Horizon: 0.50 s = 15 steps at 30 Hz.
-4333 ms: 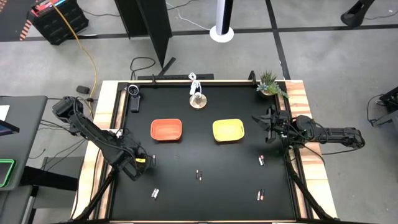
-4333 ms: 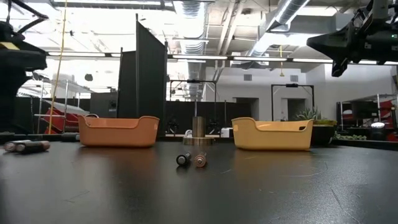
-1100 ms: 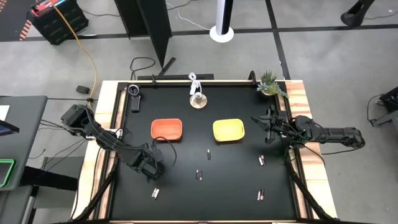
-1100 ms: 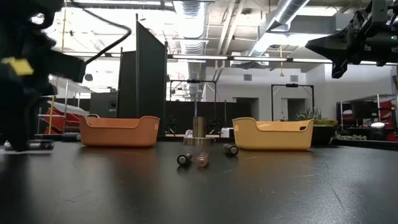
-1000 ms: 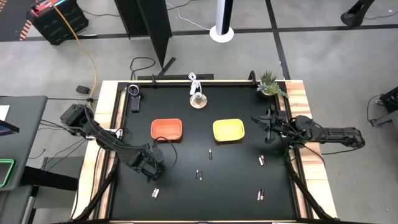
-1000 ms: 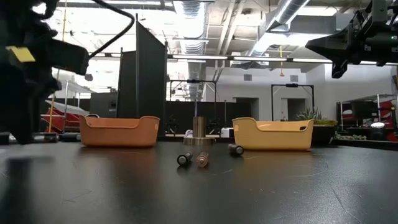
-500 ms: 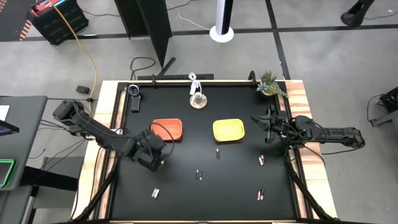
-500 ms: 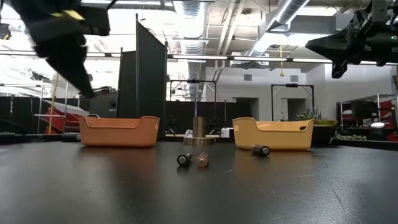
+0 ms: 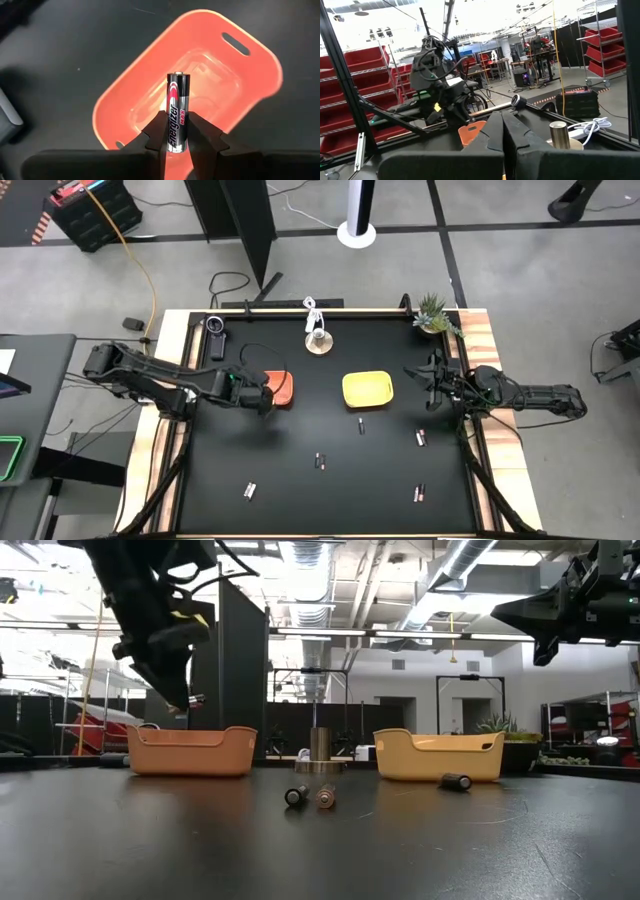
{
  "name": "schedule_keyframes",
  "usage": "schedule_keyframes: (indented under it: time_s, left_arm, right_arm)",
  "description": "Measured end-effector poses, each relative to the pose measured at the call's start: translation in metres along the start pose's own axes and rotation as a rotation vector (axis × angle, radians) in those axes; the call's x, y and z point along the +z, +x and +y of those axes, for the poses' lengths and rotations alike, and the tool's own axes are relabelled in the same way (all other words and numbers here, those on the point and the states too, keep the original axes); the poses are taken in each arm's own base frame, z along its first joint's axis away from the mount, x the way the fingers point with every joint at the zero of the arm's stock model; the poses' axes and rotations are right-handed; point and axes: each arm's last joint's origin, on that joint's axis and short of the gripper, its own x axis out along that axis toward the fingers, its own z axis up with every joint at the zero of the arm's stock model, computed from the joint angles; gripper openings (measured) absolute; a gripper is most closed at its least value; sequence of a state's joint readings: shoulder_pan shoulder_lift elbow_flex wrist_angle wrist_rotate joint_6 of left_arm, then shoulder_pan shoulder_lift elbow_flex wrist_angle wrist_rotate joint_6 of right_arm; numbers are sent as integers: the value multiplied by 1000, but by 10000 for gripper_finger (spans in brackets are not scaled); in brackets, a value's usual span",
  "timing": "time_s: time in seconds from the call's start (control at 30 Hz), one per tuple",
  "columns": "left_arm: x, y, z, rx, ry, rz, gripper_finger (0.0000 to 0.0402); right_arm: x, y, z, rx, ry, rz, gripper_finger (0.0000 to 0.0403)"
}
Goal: Sort batteries
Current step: Put the silver battery into the orange bin, then put the black battery into the yellow bin
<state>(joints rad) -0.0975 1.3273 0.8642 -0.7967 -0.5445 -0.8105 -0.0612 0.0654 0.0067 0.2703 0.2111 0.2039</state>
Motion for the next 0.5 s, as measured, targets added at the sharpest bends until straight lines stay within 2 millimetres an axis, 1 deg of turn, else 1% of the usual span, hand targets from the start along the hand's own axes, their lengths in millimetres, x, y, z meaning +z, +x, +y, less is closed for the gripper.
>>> schedule_keyframes:
  time_s: [0.07, 0.33, 0.4, 0.5]
  left_arm:
    - [2, 2, 2, 7, -10, 4, 76]
    - [3, 3, 3, -5, 20, 20, 172]
    - [3, 2, 3, -6, 32, 20, 186]
    - [2, -2, 3, -35, 39, 17, 192]
  right_arm:
    - [0, 0, 0, 0, 0, 1, 6]
    - [-1, 0, 0, -2, -2, 8, 6]
    - [-1, 0, 0, -2, -2, 8, 6]
    - [-1, 0, 0, -2, 2, 8, 6]
